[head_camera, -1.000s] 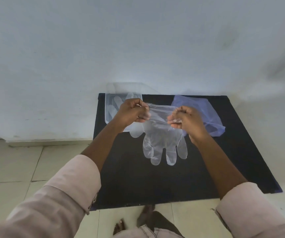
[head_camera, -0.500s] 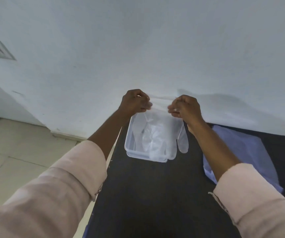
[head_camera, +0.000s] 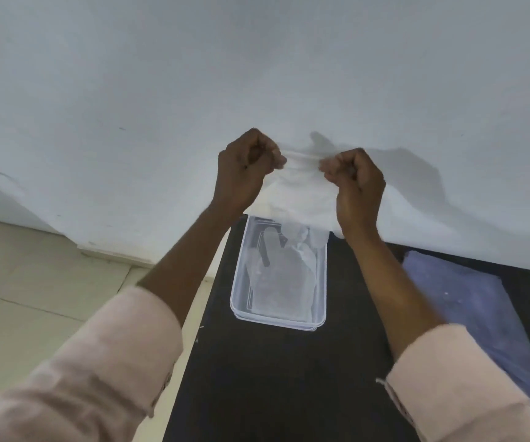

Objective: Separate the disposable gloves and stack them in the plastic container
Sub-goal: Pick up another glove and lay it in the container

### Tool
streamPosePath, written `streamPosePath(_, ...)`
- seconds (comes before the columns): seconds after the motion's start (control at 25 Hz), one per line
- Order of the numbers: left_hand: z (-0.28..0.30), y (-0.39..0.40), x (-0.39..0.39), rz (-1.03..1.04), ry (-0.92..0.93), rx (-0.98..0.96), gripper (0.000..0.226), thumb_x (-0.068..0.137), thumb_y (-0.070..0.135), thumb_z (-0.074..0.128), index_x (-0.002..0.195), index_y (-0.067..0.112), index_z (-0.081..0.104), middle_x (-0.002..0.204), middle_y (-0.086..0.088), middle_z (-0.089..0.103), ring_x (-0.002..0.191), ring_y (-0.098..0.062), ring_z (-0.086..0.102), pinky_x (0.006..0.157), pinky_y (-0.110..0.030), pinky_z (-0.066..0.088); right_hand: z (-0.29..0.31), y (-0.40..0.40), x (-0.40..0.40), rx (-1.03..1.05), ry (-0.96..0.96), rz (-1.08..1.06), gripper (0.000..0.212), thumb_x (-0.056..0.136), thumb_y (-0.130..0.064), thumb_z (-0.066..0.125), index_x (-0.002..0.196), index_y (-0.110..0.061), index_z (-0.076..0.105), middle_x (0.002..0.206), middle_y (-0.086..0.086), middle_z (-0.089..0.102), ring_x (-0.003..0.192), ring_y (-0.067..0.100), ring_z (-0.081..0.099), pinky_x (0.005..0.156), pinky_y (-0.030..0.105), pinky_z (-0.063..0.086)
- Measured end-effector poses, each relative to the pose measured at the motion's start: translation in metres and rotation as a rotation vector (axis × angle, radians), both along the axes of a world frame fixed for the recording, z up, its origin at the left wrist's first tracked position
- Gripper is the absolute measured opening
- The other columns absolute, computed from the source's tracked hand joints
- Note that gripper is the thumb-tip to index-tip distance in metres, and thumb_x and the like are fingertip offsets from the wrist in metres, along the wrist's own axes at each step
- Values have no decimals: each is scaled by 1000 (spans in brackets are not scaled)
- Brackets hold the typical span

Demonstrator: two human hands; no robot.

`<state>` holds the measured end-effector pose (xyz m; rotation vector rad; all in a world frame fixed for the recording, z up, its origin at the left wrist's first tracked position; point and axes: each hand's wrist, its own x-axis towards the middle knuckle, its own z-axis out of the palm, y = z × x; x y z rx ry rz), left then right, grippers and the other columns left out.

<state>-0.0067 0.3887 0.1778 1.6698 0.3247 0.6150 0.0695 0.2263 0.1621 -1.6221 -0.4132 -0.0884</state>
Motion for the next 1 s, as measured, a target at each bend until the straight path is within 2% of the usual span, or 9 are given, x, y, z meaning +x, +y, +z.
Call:
streamPosePath(0.12, -51, -6, -25, -61, 2, 59, 5, 88, 1, 61, 83, -1, 61, 78, -10, 72, 78, -26, 71, 73, -42, 54, -45, -14, -25, -17, 32, 22, 13, 90, -9, 60, 79, -14, 61, 83, 10, 73, 79, 27, 68, 72, 42, 53)
streamPosePath(0.24, -104, -9, -48, -118, 124, 167, 7, 90, 7, 62, 85, 2, 62, 82, -6, 73, 78, -21, 71, 69, -42, 55, -90, -27, -53, -164, 54, 68, 10, 91, -11, 58, 83, -10, 64, 86, 3, 72, 74, 2, 64, 69, 19, 48)
streamPosePath(0.36, -134, -5, -52, -109, 205, 153, 11, 89, 12, 63, 86, 2, 64, 80, -9, 72, 76, -19, 71, 69, -42, 57, -117, -30, -60, -243, 105, 83, 16, 90, -22, 56, 84, -9, 64, 86, -3, 71, 83, 3, 67, 75, 12, 49)
streamPosePath(0.48, -134, 0, -37, -98, 244, 115, 7, 87, 9, 65, 84, 2, 64, 76, -6, 72, 70, -14, 69, 63, -25, 50, -122, -23, -45, -280, 105, 90, 19, 90, -21, 58, 83, -4, 64, 82, 2, 71, 79, 2, 66, 73, 10, 48)
streamPosePath(0.56, -128, 2, -24, -97, 262, 113, 5, 84, 8, 64, 82, 3, 63, 75, -4, 72, 69, -9, 68, 64, -21, 49, -119, -16, -30, -330, 100, 92, 16, 91, -15, 59, 83, -2, 63, 79, 5, 71, 71, 0, 63, 67, 11, 45)
streamPosePath(0.64, -120, 7, -7, -84, 278, 74, 3, 82, 5, 61, 80, 5, 63, 75, -7, 73, 73, -15, 70, 69, -31, 54, -110, -6, -12, -367, 97, 78, 13, 88, -13, 59, 81, -3, 62, 77, 5, 70, 64, 1, 59, 61, 16, 44)
streamPosePath(0.76, -99, 21, 29, -41, 292, 6, 7, 79, 6, 59, 77, 10, 65, 74, -9, 75, 76, -23, 73, 80, -47, 58, -84, 17, 26, -353, 152, 34, 19, 81, -19, 53, 80, -3, 63, 81, 8, 72, 73, 16, 66, 71, 35, 53)
streamPosePath(0.88, -54, 32, 59, -12, 248, -17, 10, 75, 9, 60, 70, 17, 65, 72, -11, 74, 73, -26, 72, 80, -53, 57, -44, 36, 58, -296, 153, 23, 17, 75, -20, 52, 71, -10, 65, 78, 9, 72, 77, 26, 68, 79, 48, 55)
streamPosePath(1.0, -10, 35, 64, 15, 151, 21, 9, 72, 12, 59, 67, 17, 65, 68, -11, 72, 76, -36, 69, 80, -54, 57, -4, 39, 57, -246, 62, 23, 13, 80, -14, 57, 67, -16, 62, 73, 6, 70, 77, 30, 67, 77, 47, 57)
